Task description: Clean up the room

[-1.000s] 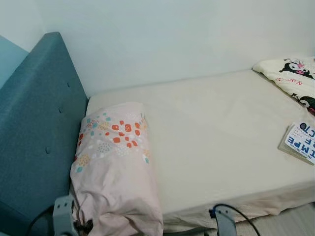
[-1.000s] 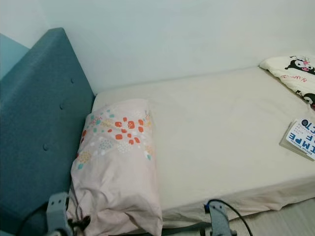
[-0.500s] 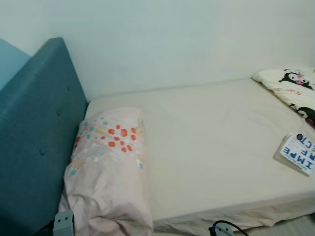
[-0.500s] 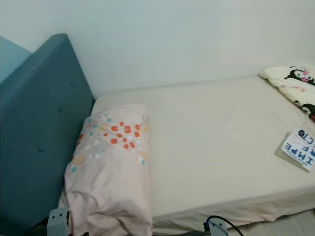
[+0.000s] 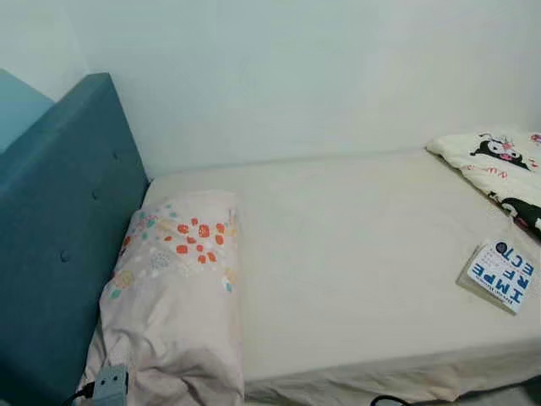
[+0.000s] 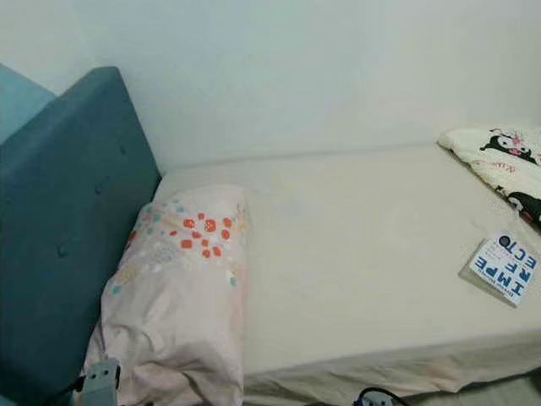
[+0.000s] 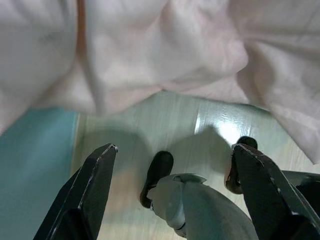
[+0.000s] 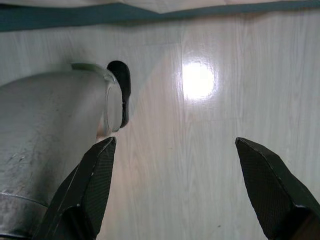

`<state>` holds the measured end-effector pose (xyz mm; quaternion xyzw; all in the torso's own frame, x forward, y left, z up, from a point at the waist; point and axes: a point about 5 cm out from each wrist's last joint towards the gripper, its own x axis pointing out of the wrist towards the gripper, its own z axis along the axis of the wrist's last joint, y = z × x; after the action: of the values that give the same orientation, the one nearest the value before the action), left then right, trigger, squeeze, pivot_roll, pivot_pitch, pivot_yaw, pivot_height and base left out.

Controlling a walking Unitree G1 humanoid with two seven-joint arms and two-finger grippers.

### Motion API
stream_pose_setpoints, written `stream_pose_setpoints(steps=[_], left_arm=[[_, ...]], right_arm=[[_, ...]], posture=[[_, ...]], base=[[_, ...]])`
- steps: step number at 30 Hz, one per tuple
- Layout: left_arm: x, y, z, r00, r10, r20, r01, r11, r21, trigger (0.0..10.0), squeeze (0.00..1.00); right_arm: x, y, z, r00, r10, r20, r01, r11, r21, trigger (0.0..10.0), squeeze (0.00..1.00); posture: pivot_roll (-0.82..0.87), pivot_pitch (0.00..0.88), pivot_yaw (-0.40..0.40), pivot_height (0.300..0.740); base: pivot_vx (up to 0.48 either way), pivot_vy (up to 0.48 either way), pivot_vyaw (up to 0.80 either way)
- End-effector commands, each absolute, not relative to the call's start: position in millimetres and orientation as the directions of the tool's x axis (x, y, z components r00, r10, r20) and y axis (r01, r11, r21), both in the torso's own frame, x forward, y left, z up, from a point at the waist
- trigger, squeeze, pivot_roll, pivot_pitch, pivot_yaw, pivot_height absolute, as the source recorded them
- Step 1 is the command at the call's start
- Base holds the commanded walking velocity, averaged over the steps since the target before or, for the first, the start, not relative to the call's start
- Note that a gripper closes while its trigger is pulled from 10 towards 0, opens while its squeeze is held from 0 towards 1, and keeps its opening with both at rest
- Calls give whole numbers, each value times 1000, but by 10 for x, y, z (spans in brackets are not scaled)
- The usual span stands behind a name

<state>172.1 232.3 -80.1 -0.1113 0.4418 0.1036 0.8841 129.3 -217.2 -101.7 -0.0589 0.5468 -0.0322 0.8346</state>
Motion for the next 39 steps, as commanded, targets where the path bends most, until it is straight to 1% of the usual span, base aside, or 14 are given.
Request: stream_pose_setpoints(steps=[1,7,12,25,33,39], left_arm=[[1683,2286,-829,572,69,-817,-270,957,-109,10000,0],[1684,2289,-827,571,64,-818,-266,958,-110,10000,0],[1688,2308,-820,575,64,-816,-263,959,-110,10000,0],[1686,2316,-819,573,57,-817,-250,962,-109,10000,0],[1688,2333,-813,574,52,-818,-240,965,-106,10000,0],[1684,2330,-815,572,48,-819,-232,967,-105,10000,0]], right_arm=[[1273,-2189,-1020,394,-118,-912,-21,990,-137,10000,0],[1250,-2203,-1025,389,-122,-913,-14,990,-138,10000,0],[1237,-2151,-1039,384,-114,-916,-23,991,-133,10000,0],[1250,-2112,-1041,395,-110,-912,-36,990,-135,10000,0],[1264,-2103,-1039,399,-116,-910,-38,989,-142,10000,0],[1255,-2113,-1040,399,-122,-909,-21,990,-142,10000,0]], posture=[[-56,70,25,740],[-60,79,24,740],[-54,85,25,740],[-56,85,30,740],[-57,83,37,740],[-61,81,38,740]], base=[[0,-480,0],[0,-480,0],[0,-480,0],[0,-480,0],[0,-480,678],[0,-480,0]])
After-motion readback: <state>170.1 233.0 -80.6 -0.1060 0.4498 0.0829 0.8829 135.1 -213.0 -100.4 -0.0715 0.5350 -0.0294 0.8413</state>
